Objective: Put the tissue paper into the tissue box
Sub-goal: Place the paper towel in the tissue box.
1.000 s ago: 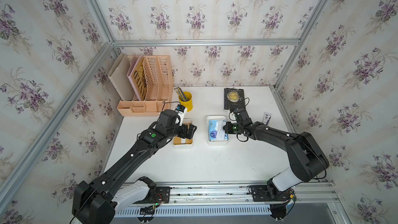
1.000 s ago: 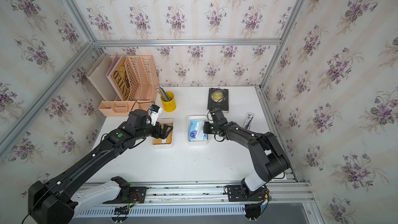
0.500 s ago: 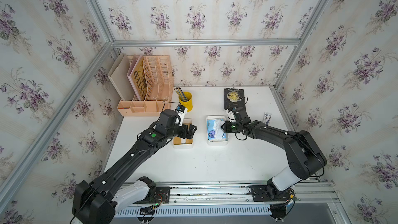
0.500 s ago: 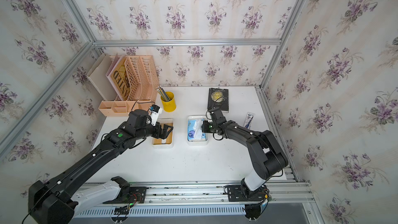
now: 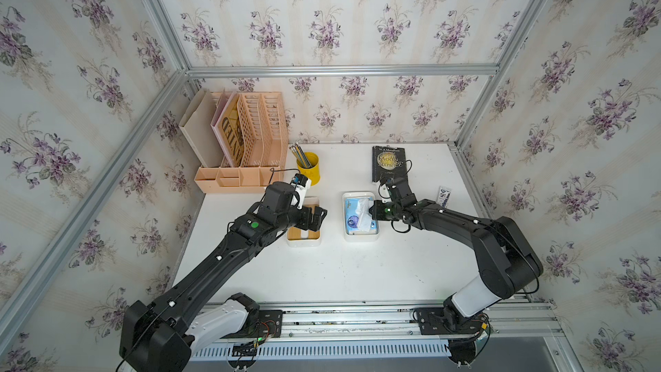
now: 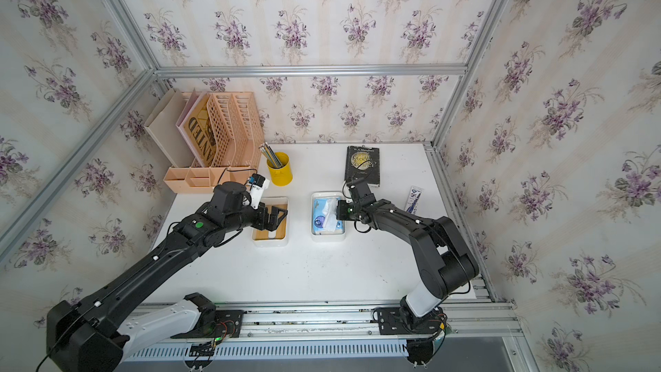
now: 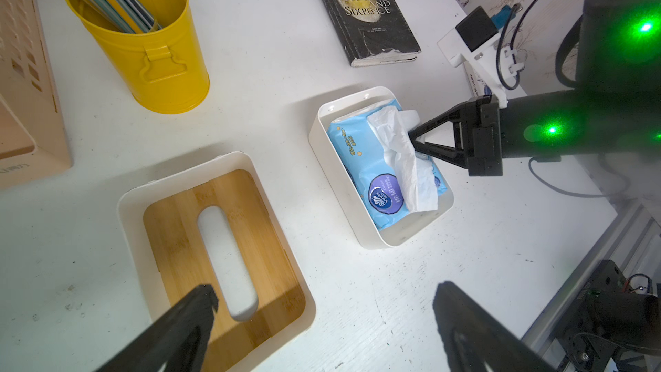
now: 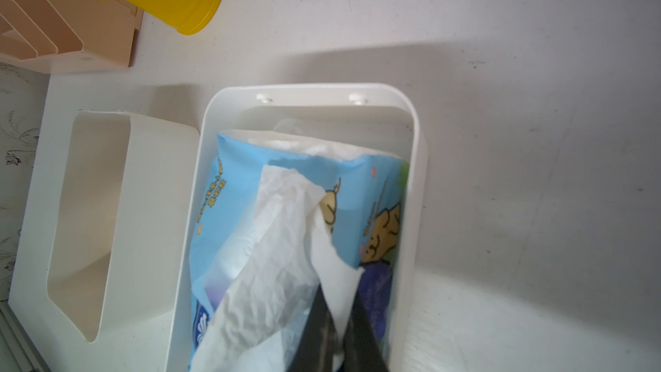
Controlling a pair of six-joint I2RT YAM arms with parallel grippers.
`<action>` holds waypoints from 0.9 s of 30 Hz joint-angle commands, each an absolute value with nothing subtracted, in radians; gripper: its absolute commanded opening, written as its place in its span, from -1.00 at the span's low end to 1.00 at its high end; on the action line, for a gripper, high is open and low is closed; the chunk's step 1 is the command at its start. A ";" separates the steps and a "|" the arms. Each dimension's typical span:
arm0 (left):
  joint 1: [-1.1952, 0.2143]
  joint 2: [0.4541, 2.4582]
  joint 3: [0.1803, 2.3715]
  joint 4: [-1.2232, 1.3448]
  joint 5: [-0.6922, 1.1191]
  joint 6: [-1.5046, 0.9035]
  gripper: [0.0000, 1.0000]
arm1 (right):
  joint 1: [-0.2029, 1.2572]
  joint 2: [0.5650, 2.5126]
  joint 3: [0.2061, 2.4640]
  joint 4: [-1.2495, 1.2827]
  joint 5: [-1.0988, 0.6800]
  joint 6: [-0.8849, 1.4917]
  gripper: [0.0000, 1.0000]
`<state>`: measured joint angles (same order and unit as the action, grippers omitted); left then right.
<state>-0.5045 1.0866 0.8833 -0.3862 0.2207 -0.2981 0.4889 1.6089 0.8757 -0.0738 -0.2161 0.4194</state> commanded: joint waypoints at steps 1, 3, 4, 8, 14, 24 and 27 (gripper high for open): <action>-0.504 1.082 0.884 -0.380 0.218 -0.296 0.98 | 0.489 1.601 0.884 -0.085 -0.189 0.413 -0.94; -0.503 1.083 0.883 -0.379 0.218 -0.296 0.98 | 0.489 1.601 0.887 -0.090 -0.186 0.413 -0.84; -0.503 1.083 0.883 -0.378 0.219 -0.299 0.99 | 0.489 1.602 0.889 -0.092 -0.185 0.411 -0.78; -0.505 1.086 0.885 -0.377 0.219 -0.299 0.99 | 0.489 1.607 0.900 -0.110 -0.178 0.406 -0.50; -0.503 1.092 0.888 -0.374 0.221 -0.297 0.99 | 0.489 1.603 0.922 -0.132 -0.181 0.397 -0.33; -0.504 1.098 0.901 -0.377 0.224 -0.297 0.99 | 0.489 1.626 0.928 -0.120 -0.217 0.396 -0.25; -0.504 1.098 0.905 -0.380 0.224 -0.296 0.98 | 0.491 1.634 0.928 -0.114 -0.228 0.398 -0.25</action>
